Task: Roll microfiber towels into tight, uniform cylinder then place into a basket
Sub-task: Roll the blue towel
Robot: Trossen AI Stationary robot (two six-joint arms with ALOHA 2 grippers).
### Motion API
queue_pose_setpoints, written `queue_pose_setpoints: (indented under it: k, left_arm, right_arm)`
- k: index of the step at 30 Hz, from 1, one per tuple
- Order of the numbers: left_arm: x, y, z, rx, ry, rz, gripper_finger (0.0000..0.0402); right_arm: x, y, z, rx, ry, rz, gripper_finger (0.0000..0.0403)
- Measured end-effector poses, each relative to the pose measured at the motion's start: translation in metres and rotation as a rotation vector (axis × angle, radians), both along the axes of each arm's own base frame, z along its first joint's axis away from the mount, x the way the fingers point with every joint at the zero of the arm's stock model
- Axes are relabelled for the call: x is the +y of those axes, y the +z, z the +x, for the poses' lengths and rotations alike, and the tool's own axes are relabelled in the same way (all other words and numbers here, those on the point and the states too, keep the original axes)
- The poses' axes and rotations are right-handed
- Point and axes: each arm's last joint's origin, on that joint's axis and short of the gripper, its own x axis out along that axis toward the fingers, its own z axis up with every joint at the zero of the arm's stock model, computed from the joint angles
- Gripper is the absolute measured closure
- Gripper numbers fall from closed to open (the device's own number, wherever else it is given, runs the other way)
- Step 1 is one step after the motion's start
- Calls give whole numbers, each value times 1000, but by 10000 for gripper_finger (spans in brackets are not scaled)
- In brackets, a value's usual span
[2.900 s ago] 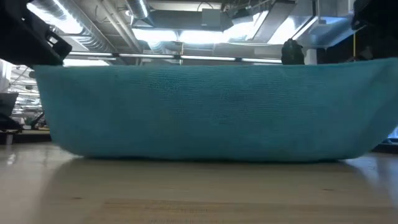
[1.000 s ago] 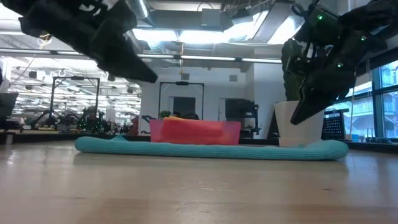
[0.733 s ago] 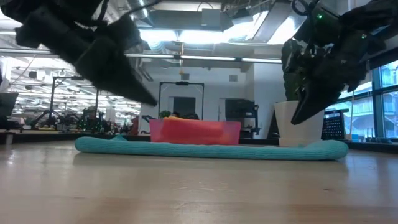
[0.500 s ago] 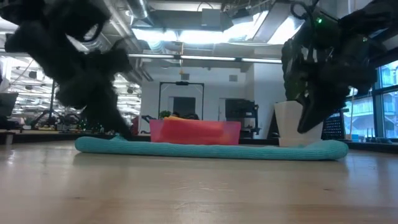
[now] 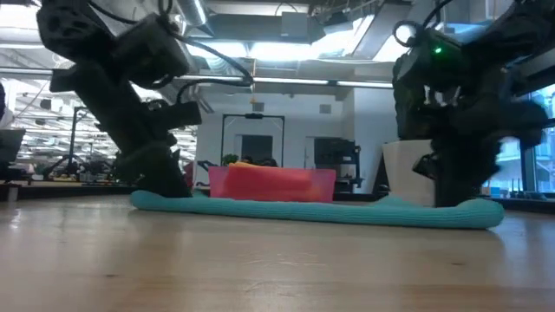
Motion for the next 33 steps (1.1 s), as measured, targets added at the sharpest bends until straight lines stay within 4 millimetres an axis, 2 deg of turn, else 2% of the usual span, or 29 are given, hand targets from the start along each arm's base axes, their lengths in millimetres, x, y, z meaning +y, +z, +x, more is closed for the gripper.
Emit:
queue_pose_setpoints:
  k: [5, 9, 14, 17, 22, 27, 29, 33]
  left_arm:
    - [17, 0, 1, 84, -93, 104, 282]
    - [31, 4, 6, 151, -174, 209, 282]
    - [46, 21, 22, 187, -200, 296, 281]
    - [42, 39, 39, 133, -234, 308, 282]
    - [17, 66, 61, 39, -336, 313, 280]
    - [-25, 88, 76, -143, -529, 231, 281]
    - [-46, 91, 82, -237, -603, 209, 279]
    - [-85, 80, 97, -291, -706, 196, 278]
  right_arm:
    - [20, 0, -2, 17, 26, 94, 380]
    - [36, 2, 1, 2, -63, 194, 385]
    - [62, 11, 8, -119, -2, 313, 387]
    - [71, 14, 8, -160, 46, 335, 387]
    - [71, 13, 7, -158, 73, 305, 387]
    - [62, 12, 10, -191, 76, 228, 387]
    - [58, 13, 11, -204, 73, 208, 387]
    - [47, 13, 15, -222, 53, 182, 387]
